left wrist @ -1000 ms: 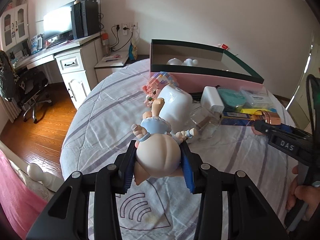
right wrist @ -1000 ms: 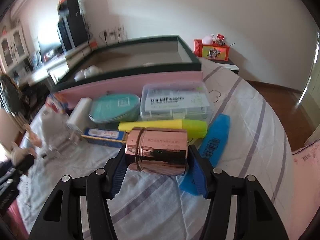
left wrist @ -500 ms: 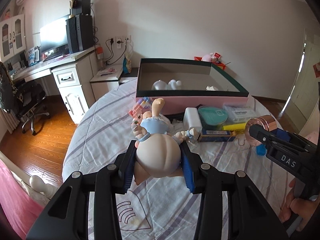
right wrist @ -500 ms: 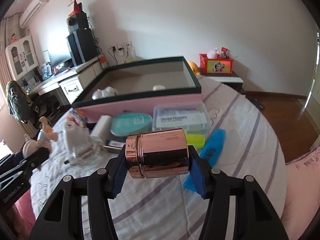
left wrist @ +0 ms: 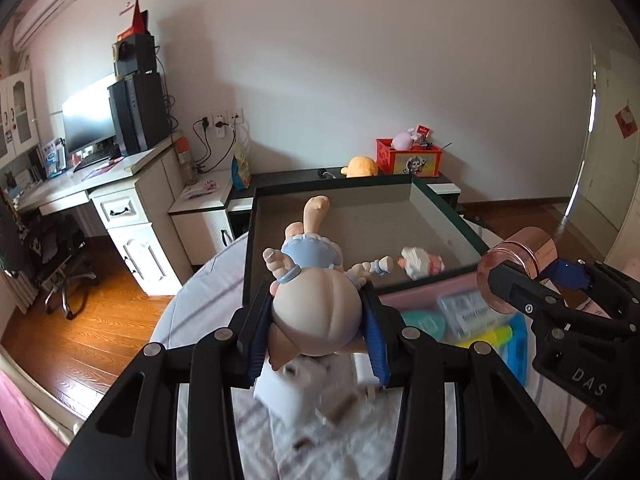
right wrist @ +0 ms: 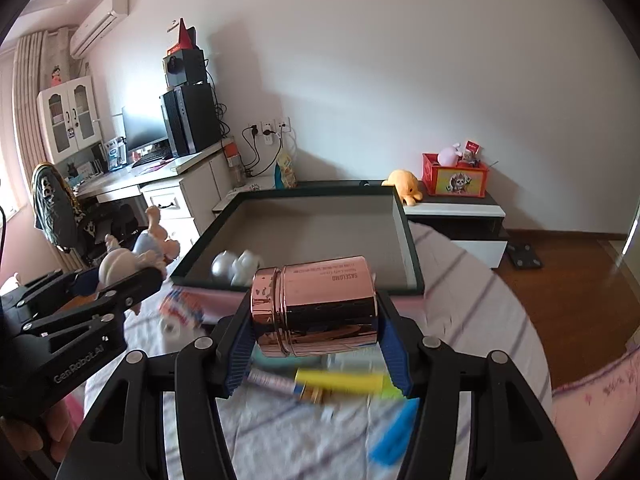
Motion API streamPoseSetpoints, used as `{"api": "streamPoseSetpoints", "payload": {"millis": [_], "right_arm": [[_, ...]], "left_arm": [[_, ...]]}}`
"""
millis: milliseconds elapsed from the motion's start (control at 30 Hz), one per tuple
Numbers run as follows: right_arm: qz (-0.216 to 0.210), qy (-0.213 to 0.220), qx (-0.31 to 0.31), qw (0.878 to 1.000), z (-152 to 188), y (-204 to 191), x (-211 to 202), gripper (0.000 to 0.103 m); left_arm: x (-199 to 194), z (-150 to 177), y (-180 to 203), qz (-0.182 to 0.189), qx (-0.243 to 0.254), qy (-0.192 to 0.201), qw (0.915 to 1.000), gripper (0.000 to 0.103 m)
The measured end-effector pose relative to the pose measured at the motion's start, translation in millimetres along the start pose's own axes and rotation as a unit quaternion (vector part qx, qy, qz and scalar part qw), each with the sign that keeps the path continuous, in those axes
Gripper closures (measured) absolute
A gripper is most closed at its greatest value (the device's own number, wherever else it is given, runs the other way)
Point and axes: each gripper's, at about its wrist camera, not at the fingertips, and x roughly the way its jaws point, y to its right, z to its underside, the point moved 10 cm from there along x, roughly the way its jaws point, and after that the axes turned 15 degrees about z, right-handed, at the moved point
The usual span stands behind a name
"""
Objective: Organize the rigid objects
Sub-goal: 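Place the doll and the rose-gold cylinder into the pink box, opening both tools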
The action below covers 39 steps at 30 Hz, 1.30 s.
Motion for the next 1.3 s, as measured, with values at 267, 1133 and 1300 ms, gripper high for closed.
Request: {"api": "streamPoseSetpoints", "payload": {"millis": [267,1133,1300], "right_arm": [[0.003,-0.039,-0.014,0.999,-27.9,-6.8,73.9,0.045],[-0.023,-0.025,0.007,0.999,-11.2,-17.4,27.9,0.023],[-0.003,0.022,0.021,1.000,5.1,-4.2,-45.2,0.022]], "left_arm": [[79.1,-25.2,-21.3,-0.003,-0.006,-0.049,0.9988,0.061],[-6.6,2.9,-32.0,-0.051,-0.024,0.016,0.9983,0.014],[-75.5,19.6,-8.5,-0.062,-0.022,0.063,0.9959,0.005]]}}
